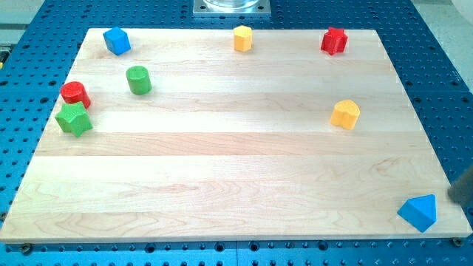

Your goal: Put the blue triangle at the bottom right side of the board

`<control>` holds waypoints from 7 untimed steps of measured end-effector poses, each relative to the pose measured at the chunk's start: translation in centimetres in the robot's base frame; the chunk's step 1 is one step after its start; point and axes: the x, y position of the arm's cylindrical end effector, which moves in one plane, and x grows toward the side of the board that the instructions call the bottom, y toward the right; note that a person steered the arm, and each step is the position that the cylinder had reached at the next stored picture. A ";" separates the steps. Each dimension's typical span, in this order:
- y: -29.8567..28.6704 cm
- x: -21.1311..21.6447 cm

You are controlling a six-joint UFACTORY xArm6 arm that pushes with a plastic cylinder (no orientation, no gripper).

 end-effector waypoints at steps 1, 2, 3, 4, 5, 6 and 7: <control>-1.5 2.2; -5.4 2.3; -10.0 2.0; -10.3 0.2; -9.3 1.4; -5.3 -3.9; -11.0 -5.0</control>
